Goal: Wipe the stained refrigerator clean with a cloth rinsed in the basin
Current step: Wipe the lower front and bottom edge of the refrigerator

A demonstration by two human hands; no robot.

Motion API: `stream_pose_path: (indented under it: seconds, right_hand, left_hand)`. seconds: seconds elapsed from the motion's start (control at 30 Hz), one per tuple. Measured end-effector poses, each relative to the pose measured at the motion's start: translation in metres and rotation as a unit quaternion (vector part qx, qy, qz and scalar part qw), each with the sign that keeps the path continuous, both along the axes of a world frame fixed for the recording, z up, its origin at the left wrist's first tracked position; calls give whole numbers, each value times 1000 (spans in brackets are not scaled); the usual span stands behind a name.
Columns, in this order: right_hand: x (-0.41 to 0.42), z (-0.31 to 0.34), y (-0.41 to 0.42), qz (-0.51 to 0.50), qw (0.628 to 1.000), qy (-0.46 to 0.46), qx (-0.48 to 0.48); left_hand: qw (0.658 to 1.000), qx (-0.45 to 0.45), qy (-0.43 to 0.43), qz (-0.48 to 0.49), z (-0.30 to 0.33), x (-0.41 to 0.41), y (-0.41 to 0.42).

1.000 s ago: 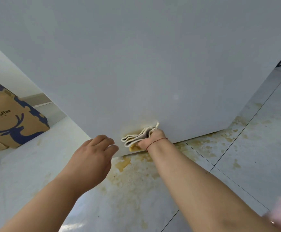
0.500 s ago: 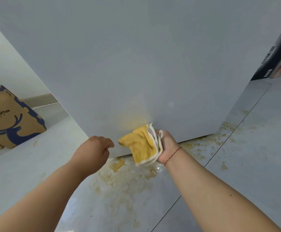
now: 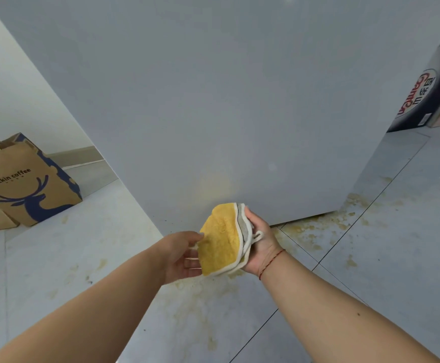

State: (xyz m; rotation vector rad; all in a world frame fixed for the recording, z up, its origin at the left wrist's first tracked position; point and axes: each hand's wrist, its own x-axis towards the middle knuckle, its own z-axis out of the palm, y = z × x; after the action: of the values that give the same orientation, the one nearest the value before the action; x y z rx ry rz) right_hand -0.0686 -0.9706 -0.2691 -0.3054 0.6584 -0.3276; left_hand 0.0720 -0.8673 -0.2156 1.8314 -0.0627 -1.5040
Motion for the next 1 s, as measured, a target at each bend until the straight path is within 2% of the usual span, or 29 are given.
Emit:
stream_pose_path:
  seconds: [0.07,0.2,0.27,0.33,0.47,0.53,0.67,0.73,0.8,0.9,1.0]
  right_hand:
    - [1,-8,1,-3,999,49,-3]
    - [5,-21,2,-6,981,175,-82]
    - [8,-28,4,24,947,268,-175]
    - [12,-33,10,79,896,334,-281]
    - [19,-22,31,209,824,327,-413]
    - [24,-23,40,232,806,297,-457]
    - [28,-37,42,197,857,245,-409]
    - [27,-31,39,210,861,228,-403]
    - [29,-33,34,220,862,230,-395]
    - [37,-49,31,190,861,304,-360]
    - [53,-72,37,129,927,306,-174]
  left_hand:
    - [997,-6,44,56,-8,-3,2]
    - [992,-7,42,117,-27,-4,7]
    - [988,-8,51,144,-38,-6,12]
    - [982,-23,58,176,-47,-9,17]
    - [968,-71,108,213,-49,-11,23]
    - [965,-94,139,204,-49,-9,21]
    - [974,-101,93,179,-54,-4,13]
    - [975,-84,74,194,-61,-1,12]
    - [963,-68,86,248,-74,4,15]
    - [925,-78,142,343,-91,12,22]
    - [905,-79,151,389,-107,22,23]
